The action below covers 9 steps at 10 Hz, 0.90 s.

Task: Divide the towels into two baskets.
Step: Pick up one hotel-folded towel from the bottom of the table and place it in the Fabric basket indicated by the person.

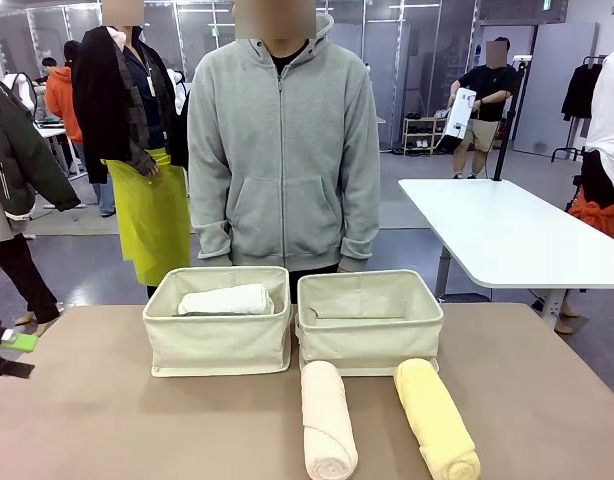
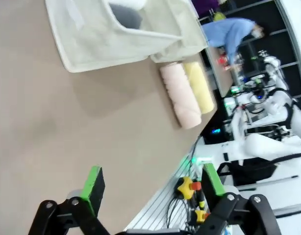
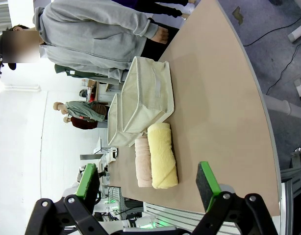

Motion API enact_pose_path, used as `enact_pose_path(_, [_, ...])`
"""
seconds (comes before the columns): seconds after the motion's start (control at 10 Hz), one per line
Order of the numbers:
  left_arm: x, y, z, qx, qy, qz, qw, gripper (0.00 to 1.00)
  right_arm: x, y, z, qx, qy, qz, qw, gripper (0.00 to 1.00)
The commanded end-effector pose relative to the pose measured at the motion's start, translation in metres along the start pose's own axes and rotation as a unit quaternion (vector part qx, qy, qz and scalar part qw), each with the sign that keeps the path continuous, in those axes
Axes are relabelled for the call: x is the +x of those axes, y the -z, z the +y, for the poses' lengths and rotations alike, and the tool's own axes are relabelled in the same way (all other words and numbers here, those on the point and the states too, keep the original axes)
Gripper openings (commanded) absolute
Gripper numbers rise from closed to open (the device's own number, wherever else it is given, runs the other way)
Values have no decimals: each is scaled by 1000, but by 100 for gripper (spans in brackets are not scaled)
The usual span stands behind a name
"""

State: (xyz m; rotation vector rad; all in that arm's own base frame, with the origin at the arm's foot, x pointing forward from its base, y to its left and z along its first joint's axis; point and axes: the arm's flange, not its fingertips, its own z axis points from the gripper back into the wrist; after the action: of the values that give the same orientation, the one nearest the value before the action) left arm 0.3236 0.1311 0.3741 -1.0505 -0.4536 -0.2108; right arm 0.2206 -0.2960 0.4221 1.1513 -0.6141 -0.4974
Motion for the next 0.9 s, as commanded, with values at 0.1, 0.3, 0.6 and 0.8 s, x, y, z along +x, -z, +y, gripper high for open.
enact_pose_path(0.1, [-25,-10,27,-51,-29,28,998,100,-2,0,2,6,-2,-5,1000,100])
enact_pose_path(0.3, [-24,-6,15,-46,-7,-3,999,100,-2,0,2,6,-2,-5,1000,100])
enact_pose_path(0.6, [-24,-6,15,-46,-7,-3,999,100,-2,0,2,6,-2,-5,1000,100])
enact_pose_path(0.8, [-24,-6,15,-46,-7,-3,999,100,-2,0,2,6,-2,-5,1000,100])
